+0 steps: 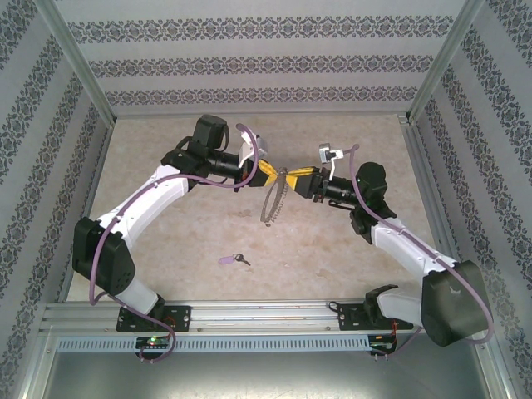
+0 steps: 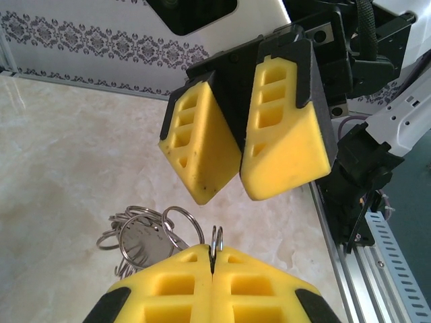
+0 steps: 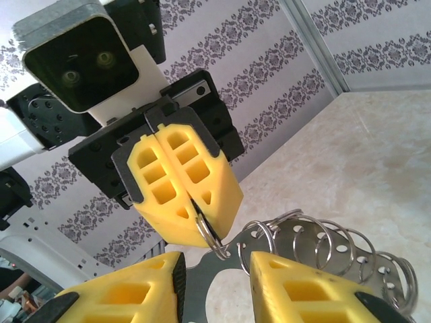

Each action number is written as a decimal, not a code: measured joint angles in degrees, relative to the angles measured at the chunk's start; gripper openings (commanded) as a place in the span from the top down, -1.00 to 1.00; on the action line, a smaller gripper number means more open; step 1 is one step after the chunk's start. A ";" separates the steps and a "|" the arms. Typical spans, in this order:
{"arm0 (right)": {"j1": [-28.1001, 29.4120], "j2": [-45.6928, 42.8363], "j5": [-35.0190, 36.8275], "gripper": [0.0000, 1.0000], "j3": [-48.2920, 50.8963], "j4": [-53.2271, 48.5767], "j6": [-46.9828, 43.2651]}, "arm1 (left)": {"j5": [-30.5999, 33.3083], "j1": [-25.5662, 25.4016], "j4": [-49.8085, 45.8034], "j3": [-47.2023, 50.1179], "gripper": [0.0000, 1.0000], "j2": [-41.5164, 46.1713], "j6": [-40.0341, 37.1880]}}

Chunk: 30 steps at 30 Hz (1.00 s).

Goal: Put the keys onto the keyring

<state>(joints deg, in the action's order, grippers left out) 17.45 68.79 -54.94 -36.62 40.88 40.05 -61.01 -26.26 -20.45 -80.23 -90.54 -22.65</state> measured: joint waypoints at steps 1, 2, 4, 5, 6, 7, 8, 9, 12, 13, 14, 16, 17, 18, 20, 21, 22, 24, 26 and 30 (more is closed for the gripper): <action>0.07 -0.26 0.00 0.35 0.04 0.00 -0.02 | -0.07 0.00 -0.24 -0.28 1.00 -0.07 -0.09; 0.11 -0.46 0.02 0.35 0.04 0.00 -0.02 | -0.09 0.00 -0.46 -0.59 1.00 -0.17 -0.15; 0.50 -0.76 0.11 0.35 0.04 0.00 -0.02 | -0.20 0.00 -0.87 -1.03 1.00 -0.28 -0.31; 0.72 -0.85 0.15 0.34 0.04 0.00 -0.02 | -0.24 0.00 -1.03 -1.05 1.00 -0.28 -0.35; 0.87 -0.98 0.17 0.33 0.04 -0.02 -0.04 | -0.26 0.00 -1.25 -1.07 1.00 -0.31 -0.48; 1.09 -1.20 0.22 0.32 0.04 -0.13 -0.09 | -0.24 0.00 -1.40 -1.07 1.00 -0.37 -0.55; 1.09 -1.49 0.24 0.30 0.07 -0.37 -0.22 | -0.24 0.00 -1.51 -1.07 1.00 -0.42 -0.57; 1.09 -1.88 0.33 0.30 0.07 -0.70 -0.48 | -0.26 0.00 -1.57 -1.07 1.00 -0.50 -0.57; 1.09 -3.85 1.22 0.29 0.24 -2.71 -1.62 | -0.26 0.00 -1.97 -1.07 1.00 -0.63 -0.57; 1.09 -4.74 1.55 0.28 0.39 -3.39 -2.12 | -0.26 0.00 -2.01 -1.07 1.00 -0.70 -0.57; 1.09 -5.42 1.66 0.29 0.44 -3.91 -2.54 | -0.26 0.00 -2.08 -1.07 1.00 -0.70 -0.57; 1.09 -6.40 1.86 0.29 0.44 -4.50 -3.04 | -0.26 0.00 -2.34 -1.07 1.00 -0.70 -0.57; 1.20 -6.51 1.97 0.29 0.44 -4.52 -3.21 | -0.26 0.00 -2.34 -1.07 1.00 -0.70 -0.57; 1.33 -6.47 1.99 0.29 0.42 -4.59 -3.30 | -0.26 0.00 -2.34 -1.07 1.00 -0.70 -0.57; 1.84 -5.92 2.14 0.29 0.42 -4.76 -3.54 | -0.26 0.00 -2.36 -1.07 1.00 -0.70 -0.57; 2.23 -5.27 2.21 0.28 0.37 -4.74 -3.67 | -0.28 0.00 -2.36 -1.07 1.00 -0.70 -0.57; 2.60 -4.59 2.23 0.28 0.33 -4.72 -3.69 | -0.31 0.00 -2.36 -1.07 1.00 -0.70 -0.57; 3.17 -2.97 2.43 0.29 0.07 -4.72 -3.80 | -0.46 0.00 -2.38 -1.07 1.00 -0.70 -0.57; 3.67 -1.42 2.69 0.29 -0.31 -4.70 -3.85 | -0.48 -0.02 -2.38 -1.07 1.00 -0.72 -0.55; 3.82 0.26 3.10 0.29 -1.03 -4.48 -3.87 | -0.48 -0.04 -2.38 -1.07 1.00 -0.72 -0.55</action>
<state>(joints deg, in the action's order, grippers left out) 21.28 69.06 -51.83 -37.65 36.40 36.18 -61.49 -26.30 -22.83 -81.30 -91.26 -23.20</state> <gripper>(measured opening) 0.356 0.050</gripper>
